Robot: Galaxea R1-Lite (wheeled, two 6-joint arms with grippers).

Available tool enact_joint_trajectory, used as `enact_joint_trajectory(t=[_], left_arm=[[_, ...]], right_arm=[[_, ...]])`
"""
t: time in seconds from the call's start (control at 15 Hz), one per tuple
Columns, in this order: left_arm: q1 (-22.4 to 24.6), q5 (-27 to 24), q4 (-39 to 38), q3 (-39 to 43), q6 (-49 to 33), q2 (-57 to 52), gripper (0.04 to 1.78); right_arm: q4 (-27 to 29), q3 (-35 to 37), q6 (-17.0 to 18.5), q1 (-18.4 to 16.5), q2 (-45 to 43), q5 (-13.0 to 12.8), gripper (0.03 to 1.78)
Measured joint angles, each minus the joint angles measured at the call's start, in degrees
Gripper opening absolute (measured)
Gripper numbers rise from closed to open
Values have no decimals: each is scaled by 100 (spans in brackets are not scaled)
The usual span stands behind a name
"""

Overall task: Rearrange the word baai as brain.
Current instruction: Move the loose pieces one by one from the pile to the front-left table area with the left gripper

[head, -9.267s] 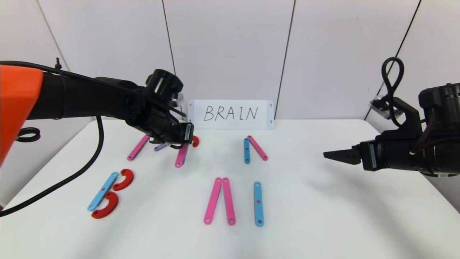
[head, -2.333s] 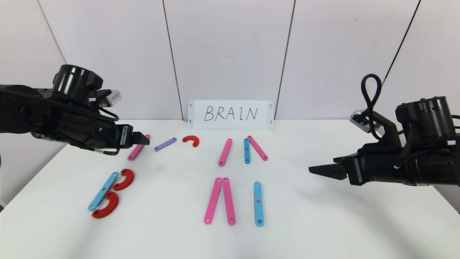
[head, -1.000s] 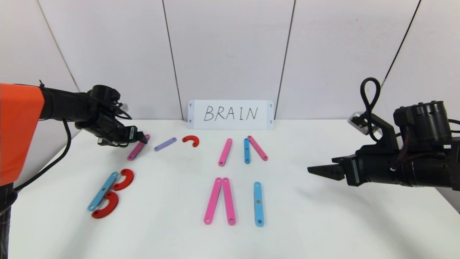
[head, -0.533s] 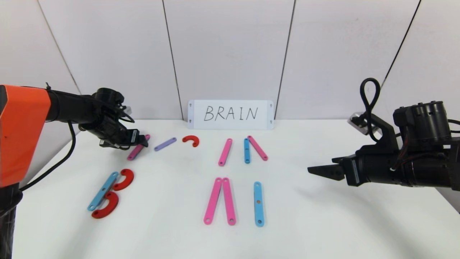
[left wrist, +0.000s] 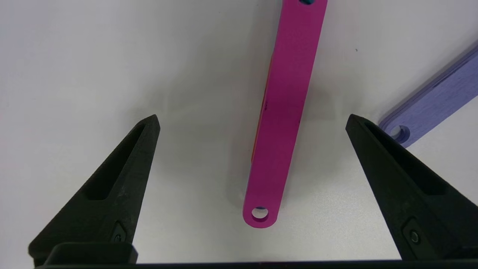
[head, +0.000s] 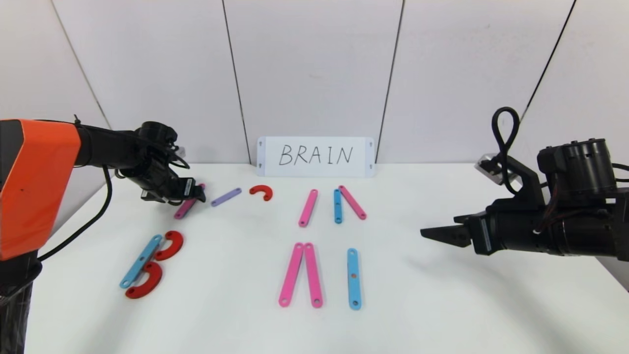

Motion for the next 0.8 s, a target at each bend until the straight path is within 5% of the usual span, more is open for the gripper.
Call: enact_joint_trajectory(t=[0.53, 0.8], left_arm=[[-4, -2, 41, -96, -17, 90, 174], [-15, -5, 41, -85, -9, 88, 147]], right_arm=[[0, 9, 0, 0, -2, 0, 173], [0, 26, -11, -2, -10, -2, 173]])
